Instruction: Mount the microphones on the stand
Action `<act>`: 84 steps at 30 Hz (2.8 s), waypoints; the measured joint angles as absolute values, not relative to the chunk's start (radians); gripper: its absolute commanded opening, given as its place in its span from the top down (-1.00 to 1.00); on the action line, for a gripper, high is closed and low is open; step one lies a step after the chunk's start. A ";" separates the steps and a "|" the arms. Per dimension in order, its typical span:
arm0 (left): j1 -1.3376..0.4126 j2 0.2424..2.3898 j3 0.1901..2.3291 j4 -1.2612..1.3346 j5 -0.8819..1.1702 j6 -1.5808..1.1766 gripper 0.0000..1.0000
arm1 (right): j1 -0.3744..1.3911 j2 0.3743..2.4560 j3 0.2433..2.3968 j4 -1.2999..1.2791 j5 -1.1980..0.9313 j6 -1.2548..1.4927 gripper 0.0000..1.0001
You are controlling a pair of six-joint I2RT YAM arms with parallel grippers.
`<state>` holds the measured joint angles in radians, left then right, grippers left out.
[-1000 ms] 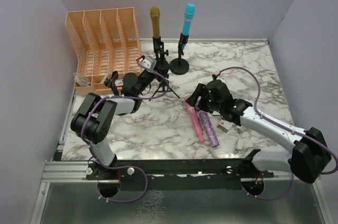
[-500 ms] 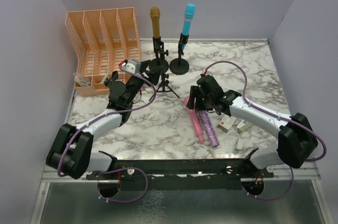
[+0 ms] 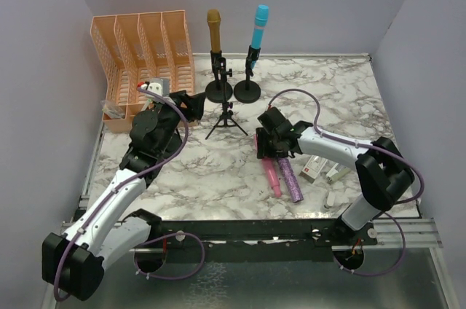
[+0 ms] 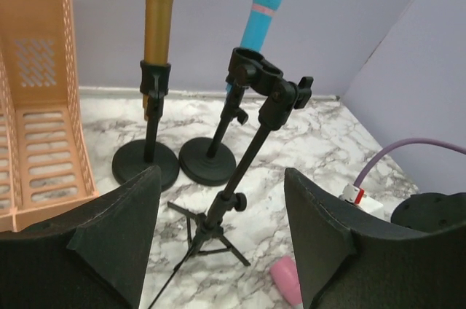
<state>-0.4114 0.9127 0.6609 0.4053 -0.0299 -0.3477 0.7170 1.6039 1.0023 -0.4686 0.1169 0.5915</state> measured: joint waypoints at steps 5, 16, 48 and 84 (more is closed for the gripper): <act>-0.411 0.894 0.716 0.236 -0.057 -0.351 -0.42 | 0.736 1.669 1.032 -0.475 0.121 0.581 -0.07; -0.411 0.828 0.736 0.061 -0.115 -0.332 -0.52 | 0.772 1.784 1.127 -0.532 0.201 0.556 0.22; -0.411 0.723 0.745 -0.040 -0.218 -0.352 -0.73 | 0.786 1.451 1.516 -0.071 0.448 0.239 0.67; -0.411 0.752 0.745 -0.047 -0.146 -0.400 -0.74 | 0.764 2.002 2.128 0.175 0.188 -0.085 0.66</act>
<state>-0.4114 0.7521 0.7448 -0.0475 -0.1459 -0.4000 0.7639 2.0022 2.1277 0.1753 0.1883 -0.0853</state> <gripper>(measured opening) 0.868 0.372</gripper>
